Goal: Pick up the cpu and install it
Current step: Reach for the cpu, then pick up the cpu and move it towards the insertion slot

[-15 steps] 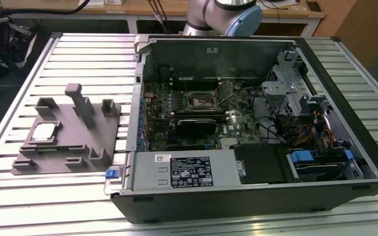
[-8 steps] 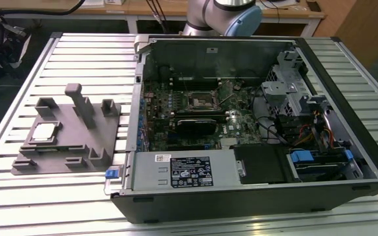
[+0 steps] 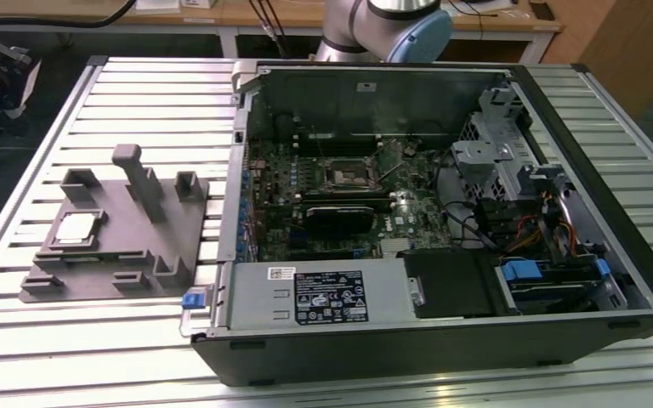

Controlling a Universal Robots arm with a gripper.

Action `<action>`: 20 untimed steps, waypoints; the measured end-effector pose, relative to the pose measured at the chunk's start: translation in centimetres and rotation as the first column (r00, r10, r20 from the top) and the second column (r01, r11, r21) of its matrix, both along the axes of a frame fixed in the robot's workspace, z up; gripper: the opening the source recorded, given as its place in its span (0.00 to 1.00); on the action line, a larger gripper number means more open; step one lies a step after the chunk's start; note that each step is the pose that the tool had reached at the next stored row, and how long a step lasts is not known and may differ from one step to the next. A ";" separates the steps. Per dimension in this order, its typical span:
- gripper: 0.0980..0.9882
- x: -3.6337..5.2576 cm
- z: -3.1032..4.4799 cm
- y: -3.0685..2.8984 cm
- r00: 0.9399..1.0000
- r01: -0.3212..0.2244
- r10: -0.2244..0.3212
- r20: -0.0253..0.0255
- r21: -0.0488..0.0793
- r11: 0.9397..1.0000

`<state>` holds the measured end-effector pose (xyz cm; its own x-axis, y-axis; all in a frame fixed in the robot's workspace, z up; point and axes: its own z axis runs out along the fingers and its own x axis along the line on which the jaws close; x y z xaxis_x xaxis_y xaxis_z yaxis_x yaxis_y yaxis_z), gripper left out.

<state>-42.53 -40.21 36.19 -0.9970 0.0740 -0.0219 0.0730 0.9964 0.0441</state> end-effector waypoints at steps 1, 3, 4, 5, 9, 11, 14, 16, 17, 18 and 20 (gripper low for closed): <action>0.01 -0.13 -0.03 0.00 1.000 0.000 0.000 0.000 0.000 1.000; 0.01 -0.40 -0.06 0.00 1.000 0.000 0.000 0.000 0.000 1.000; 0.01 -0.54 -0.08 0.00 1.000 0.000 0.000 0.000 0.000 1.000; 0.01 -0.67 -0.09 0.00 1.000 0.000 0.000 0.000 0.000 1.000; 0.01 -1.13 -0.16 0.00 1.000 0.000 0.000 -0.001 0.000 1.000; 0.01 -1.35 -0.20 0.00 1.000 0.000 0.000 -0.001 0.000 1.000; 0.01 -1.59 -0.25 0.00 1.000 0.000 0.000 -0.001 0.000 1.000; 0.01 -1.73 -0.30 0.00 1.000 0.000 0.000 -0.002 0.000 1.000; 0.01 -1.81 -0.35 0.00 1.000 0.000 0.000 -0.002 0.000 1.000; 0.01 -1.87 -0.40 0.00 1.000 0.000 0.000 -0.002 0.000 1.000; 0.01 -1.93 -0.49 -0.02 1.000 0.000 0.000 -0.001 0.000 1.000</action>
